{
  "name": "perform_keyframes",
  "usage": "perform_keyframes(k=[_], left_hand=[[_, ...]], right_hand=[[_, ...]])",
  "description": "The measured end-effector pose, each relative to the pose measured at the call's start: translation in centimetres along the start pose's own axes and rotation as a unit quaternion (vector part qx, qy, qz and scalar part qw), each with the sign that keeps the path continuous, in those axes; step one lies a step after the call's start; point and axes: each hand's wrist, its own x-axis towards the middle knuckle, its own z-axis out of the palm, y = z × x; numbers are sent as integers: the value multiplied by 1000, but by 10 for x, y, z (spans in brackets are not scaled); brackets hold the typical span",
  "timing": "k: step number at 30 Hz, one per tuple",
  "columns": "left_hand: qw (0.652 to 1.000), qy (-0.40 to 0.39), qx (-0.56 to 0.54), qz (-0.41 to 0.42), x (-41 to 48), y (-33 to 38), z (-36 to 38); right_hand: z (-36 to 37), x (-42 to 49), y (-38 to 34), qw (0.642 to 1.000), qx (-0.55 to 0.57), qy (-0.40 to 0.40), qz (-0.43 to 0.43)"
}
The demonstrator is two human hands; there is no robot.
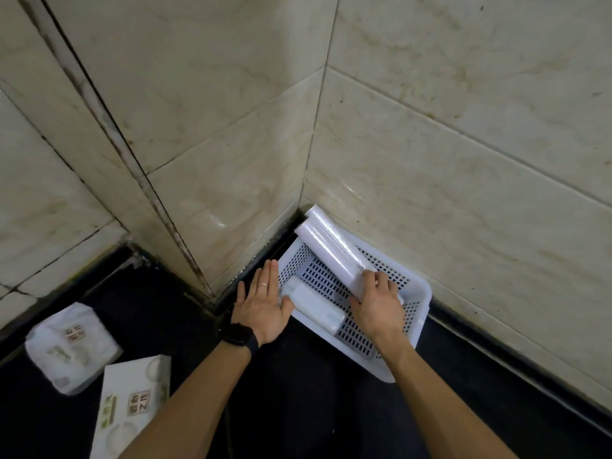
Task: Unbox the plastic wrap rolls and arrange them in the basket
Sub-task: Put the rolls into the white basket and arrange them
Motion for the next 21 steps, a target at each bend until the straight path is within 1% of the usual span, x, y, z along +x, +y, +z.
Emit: perform_keyframes(k=[6, 10, 12, 14, 17, 19, 21], left_hand=[[999, 29, 13, 3, -1, -1, 3], [999, 35, 30, 6, -1, -2, 4], [999, 31, 44, 8, -1, -2, 3], [998, 24, 57, 11, 0, -2, 2], [996, 24, 87, 5, 0, 2, -3], [994, 65, 86, -3, 1, 13, -9], [992, 122, 34, -4, 5, 34, -16]], right_hand=[[13, 10, -3, 994, -111, 5, 12], [14, 9, 3, 993, -121, 4, -7], [10, 9, 4, 997, -76, -5, -9], [2, 5, 6, 1000, 14, 7, -13], [-15, -6, 14, 986, 143, 88, -16], [-29, -14, 25, 964, 226, 142, -11], [-43, -21, 37, 941, 292, 170, 1]])
